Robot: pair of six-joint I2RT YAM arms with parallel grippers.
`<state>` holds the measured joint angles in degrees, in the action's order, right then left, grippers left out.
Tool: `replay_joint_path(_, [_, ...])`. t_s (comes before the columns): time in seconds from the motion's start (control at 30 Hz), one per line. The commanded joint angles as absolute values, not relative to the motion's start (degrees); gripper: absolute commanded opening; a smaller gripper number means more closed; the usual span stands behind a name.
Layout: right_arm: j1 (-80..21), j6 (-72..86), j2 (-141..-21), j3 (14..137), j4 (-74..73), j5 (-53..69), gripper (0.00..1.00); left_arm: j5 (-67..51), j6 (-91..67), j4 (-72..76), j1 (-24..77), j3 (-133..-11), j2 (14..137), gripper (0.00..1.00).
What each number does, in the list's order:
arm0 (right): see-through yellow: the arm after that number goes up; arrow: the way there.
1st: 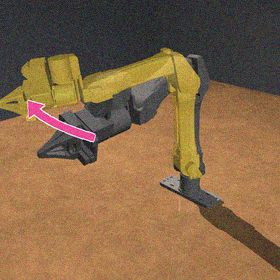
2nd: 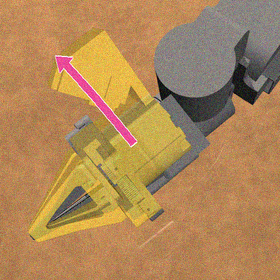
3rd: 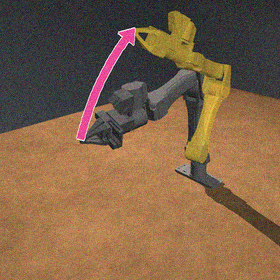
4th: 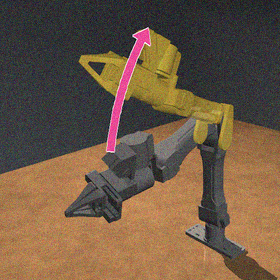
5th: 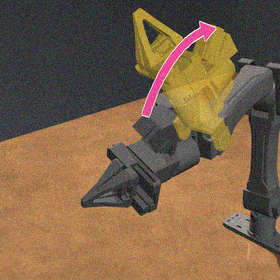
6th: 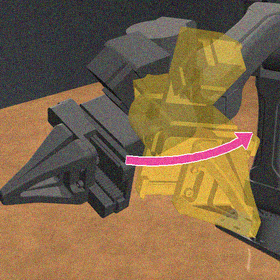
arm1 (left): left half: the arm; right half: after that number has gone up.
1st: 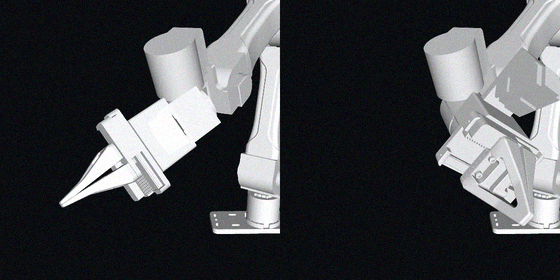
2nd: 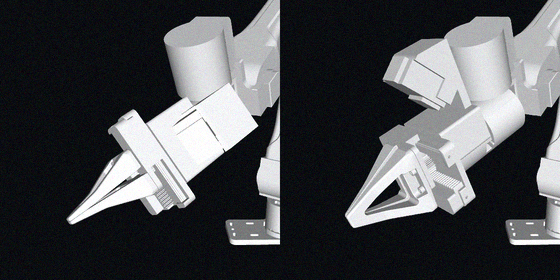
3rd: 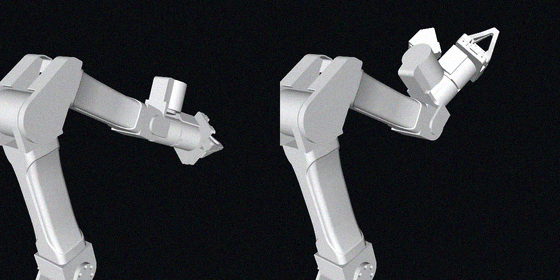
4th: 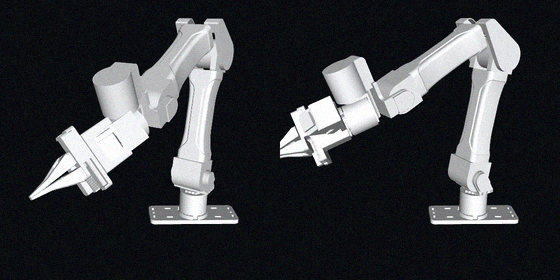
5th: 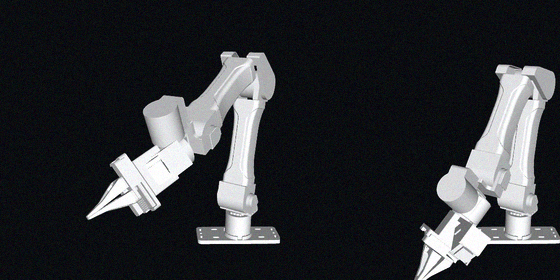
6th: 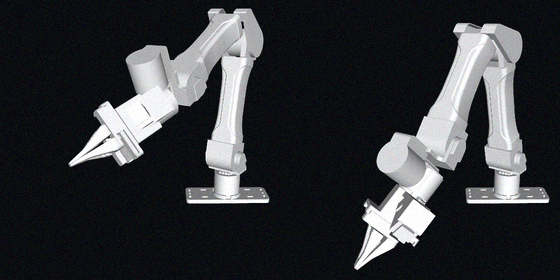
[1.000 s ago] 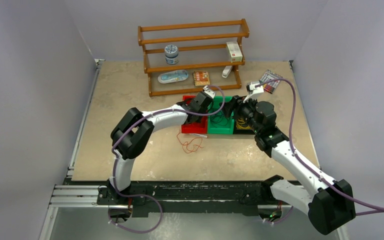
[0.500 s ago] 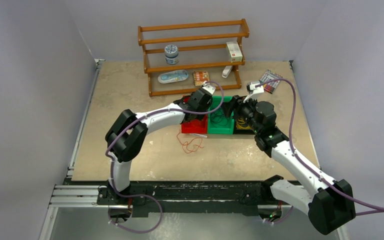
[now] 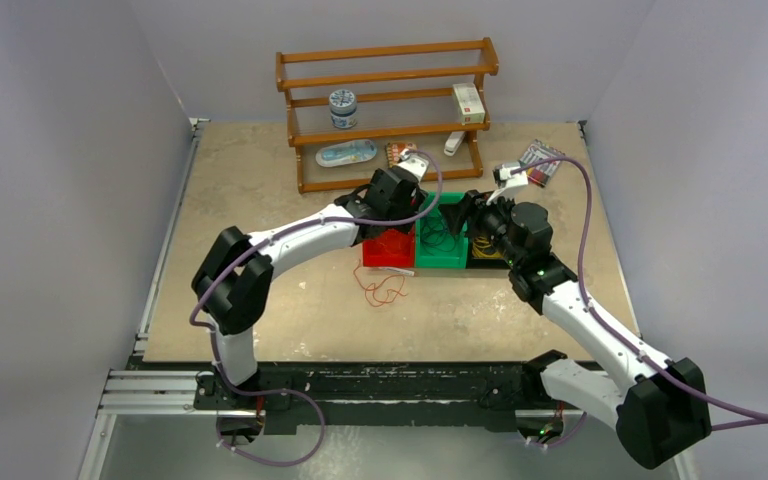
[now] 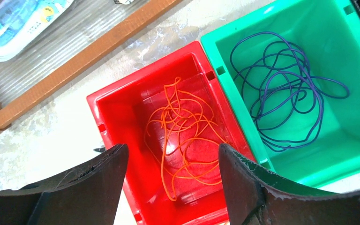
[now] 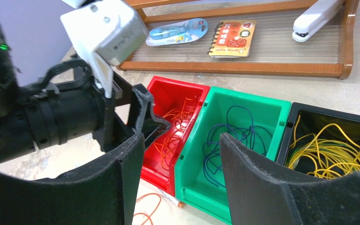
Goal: Untangle the cables
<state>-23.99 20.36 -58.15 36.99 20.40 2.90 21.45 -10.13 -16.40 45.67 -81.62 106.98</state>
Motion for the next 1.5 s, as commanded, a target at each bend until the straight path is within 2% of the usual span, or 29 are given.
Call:
replay_joint_path(0.0, [-23.82,20.93,-58.53,37.27,23.75,2.89,0.63,22.62,-11.14,-15.52,45.53,-80.79,101.96,0.71])
replay_joint_path(0.43, [-23.82,20.91,-57.53,36.39,23.54,1.34,0.63,23.75,-13.89,-15.43,44.47,-75.97,93.26,0.72])
replay_joint_path(0.73, [-23.82,22.1,-59.02,37.16,24.83,-1.27,0.64,23.67,-22.94,-14.05,43.33,-69.25,84.04,0.72])
replay_joint_path(1.07, [-23.81,24.68,-56.15,31.51,34.21,-6.68,0.69,28.91,-28.19,-13.51,42.67,-60.07,73.55,0.73])
replay_joint_path(1.47, [-23.82,23.03,-56.8,33.95,26.72,-7.81,0.77,26.66,-33.99,-18.18,37.7,-52.46,64.38,0.73])
